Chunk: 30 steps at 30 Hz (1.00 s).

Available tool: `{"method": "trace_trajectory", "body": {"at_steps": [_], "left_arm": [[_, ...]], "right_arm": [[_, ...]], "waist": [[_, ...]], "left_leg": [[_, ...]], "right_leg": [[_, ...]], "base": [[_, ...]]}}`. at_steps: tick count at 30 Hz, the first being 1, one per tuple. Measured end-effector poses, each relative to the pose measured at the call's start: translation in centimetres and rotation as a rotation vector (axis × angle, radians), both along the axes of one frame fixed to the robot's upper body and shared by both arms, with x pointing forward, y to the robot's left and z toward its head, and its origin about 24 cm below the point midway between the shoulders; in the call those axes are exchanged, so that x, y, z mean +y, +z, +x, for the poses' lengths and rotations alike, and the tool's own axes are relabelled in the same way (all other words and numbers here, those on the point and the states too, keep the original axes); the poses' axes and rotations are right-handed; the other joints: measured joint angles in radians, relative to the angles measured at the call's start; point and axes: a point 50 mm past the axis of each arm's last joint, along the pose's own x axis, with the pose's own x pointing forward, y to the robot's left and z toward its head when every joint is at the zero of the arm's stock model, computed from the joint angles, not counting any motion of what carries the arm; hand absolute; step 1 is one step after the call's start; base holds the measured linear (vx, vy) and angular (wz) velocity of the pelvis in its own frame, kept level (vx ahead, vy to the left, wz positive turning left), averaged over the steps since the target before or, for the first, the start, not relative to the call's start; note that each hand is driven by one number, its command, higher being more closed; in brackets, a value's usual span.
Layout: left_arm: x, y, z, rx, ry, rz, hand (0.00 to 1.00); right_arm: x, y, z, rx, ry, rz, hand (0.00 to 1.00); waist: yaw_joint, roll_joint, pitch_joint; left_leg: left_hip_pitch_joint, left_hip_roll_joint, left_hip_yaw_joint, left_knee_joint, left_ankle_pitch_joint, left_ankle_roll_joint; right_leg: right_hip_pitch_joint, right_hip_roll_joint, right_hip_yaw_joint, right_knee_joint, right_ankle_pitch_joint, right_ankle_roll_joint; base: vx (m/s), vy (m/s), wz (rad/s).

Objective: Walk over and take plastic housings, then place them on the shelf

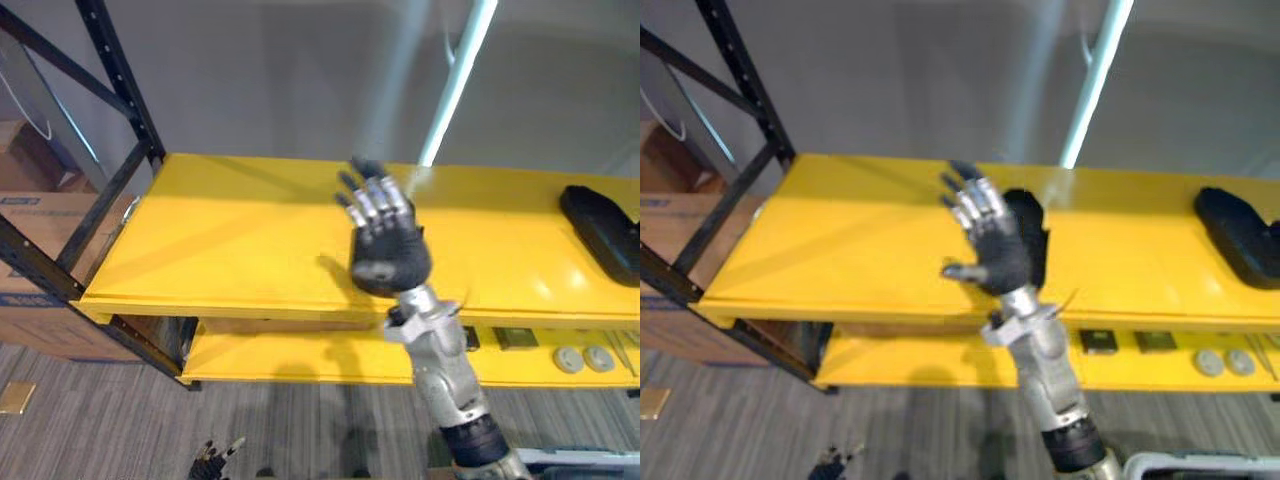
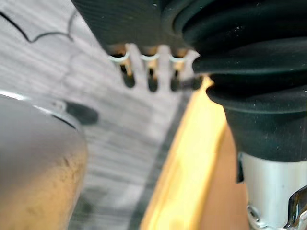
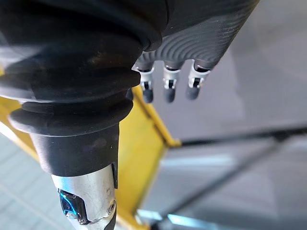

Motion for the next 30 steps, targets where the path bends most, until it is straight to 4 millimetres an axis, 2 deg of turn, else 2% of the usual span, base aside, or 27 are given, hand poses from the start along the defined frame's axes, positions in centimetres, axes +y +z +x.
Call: {"method": "trace_trajectory", "body": {"at_steps": [3, 4, 6, 10, 13, 17, 19, 21, 23, 26, 27, 30], "left_arm": [[0.0, -0.1, 0.2, 0.011, -0.038, 0.002, 0.00], [-0.1, -0.1, 0.3, 0.012, -0.053, 0.003, 0.00], [-0.2, 0.0, 0.5, 0.009, -0.074, 0.002, 0.00], [-0.6, 0.0, 1.2, 0.002, -0.087, -0.002, 0.00], [-1.0, 0.0, 1.5, -0.003, -0.099, 0.000, 0.00], [-1.4, -0.1, 1.4, 0.017, -0.087, -0.003, 0.00], [-1.6, 0.0, 1.5, 0.012, -0.075, -0.005, 0.00], [-1.6, 0.0, 1.3, 0.009, -0.050, -0.008, 0.00], [-1.5, -0.1, 0.5, 0.021, -0.026, -0.012, 0.00], [-0.9, -0.3, -0.5, 0.054, -0.023, -0.002, 0.00], [-0.9, -0.3, -1.0, 0.064, -0.014, -0.004, 0.00], [-0.6, -0.4, -1.5, 0.073, 0.002, -0.007, 0.00]], "right_arm": [[2.7, -1.6, -0.6, 0.091, 0.126, -0.044, 0.00], [4.3, -2.8, -0.7, 0.164, 0.190, -0.091, 0.00], [5.8, -4.4, -0.6, 0.241, 0.220, -0.153, 0.00], [8.5, -8.8, -0.3, 0.378, 0.161, -0.400, 0.00], [9.1, -10.3, 0.7, 0.405, 0.027, -0.520, 0.00], [9.2, -9.7, 2.5, 0.411, -0.175, -0.545, 0.00], [8.9, -8.7, 3.7, 0.403, -0.311, -0.509, 0.00], [8.9, -7.9, 4.1, 0.387, -0.372, -0.481, 0.00], [8.7, -7.5, 4.2, 0.371, -0.412, -0.448, 0.00], [8.7, -6.3, 4.2, 0.328, -0.452, -0.403, 0.00], [8.7, -5.7, 4.2, 0.315, -0.463, -0.385, 0.00], [8.6, -4.3, 4.9, 0.293, -0.496, -0.379, 0.00]], "waist": [[-0.001, 0.004, -0.005], [0.000, 0.004, -0.005], [0.002, 0.006, -0.006], [0.016, 0.010, -0.004], [0.030, 0.020, 0.002], [0.036, 0.038, 0.014], [0.063, 0.051, 0.021], [0.073, 0.054, 0.023], [0.089, 0.053, 0.022], [0.095, 0.042, 0.015], [0.108, 0.039, 0.013], [0.114, 0.028, 0.006]], "left_leg": [[0.014, 0.000, 0.003, -0.015, 0.004, -0.002], [0.021, 0.001, 0.004, -0.025, 0.010, -0.003], [0.026, 0.000, 0.003, -0.047, 0.024, -0.003], [0.025, -0.001, -0.002, -0.061, 0.037, -0.008], [0.021, -0.005, -0.007, -0.061, 0.045, -0.011], [0.020, -0.011, -0.025, -0.061, 0.051, -0.009], [0.020, -0.012, -0.027, -0.061, 0.055, -0.008], [0.019, -0.012, -0.030, -0.061, 0.058, -0.006], [0.017, -0.015, -0.030, -0.061, 0.058, -0.006], [-0.002, -0.014, -0.028, -0.061, 0.058, 0.000], [-0.003, -0.014, -0.026, -0.059, 0.059, 0.001], [-0.011, -0.014, -0.026, -0.044, 0.060, 0.001]], "right_leg": [[0.012, 0.001, -0.003, -0.010, 0.001, 0.002], [0.014, 0.002, -0.004, -0.011, 0.001, 0.003], [0.012, 0.002, -0.007, -0.012, 0.002, 0.003], [0.011, -0.001, -0.033, -0.015, 0.002, 0.004], [0.018, -0.007, -0.060, -0.015, 0.002, 0.005], [0.033, -0.014, -0.088, -0.015, -0.001, 0.009], [0.036, -0.015, -0.094, -0.013, -0.001, 0.010], [0.041, -0.018, -0.107, -0.013, -0.003, 0.012], [0.048, -0.022, -0.119, -0.013, -0.012, 0.019], [0.048, -0.029, -0.173, -0.027, -0.012, 0.018], [0.050, -0.030, -0.174, -0.030, -0.011, 0.019], [0.062, -0.030, -0.192, -0.038, -0.010, 0.019]], "base": [[-0.01, 0.004, -0.02], [0.00, 0.000, 0.00], [0.00, -0.006, 0.05], [0.02, -0.004, 0.13], [0.01, 0.004, 0.18], [-0.01, 0.007, 0.20], [-0.03, 0.002, 0.11], [-0.04, 0.002, 0.14], [-0.04, 0.006, 0.21], [0.01, 0.007, 0.24], [0.05, 0.007, 0.11], [0.05, 0.000, 0.13]]}}
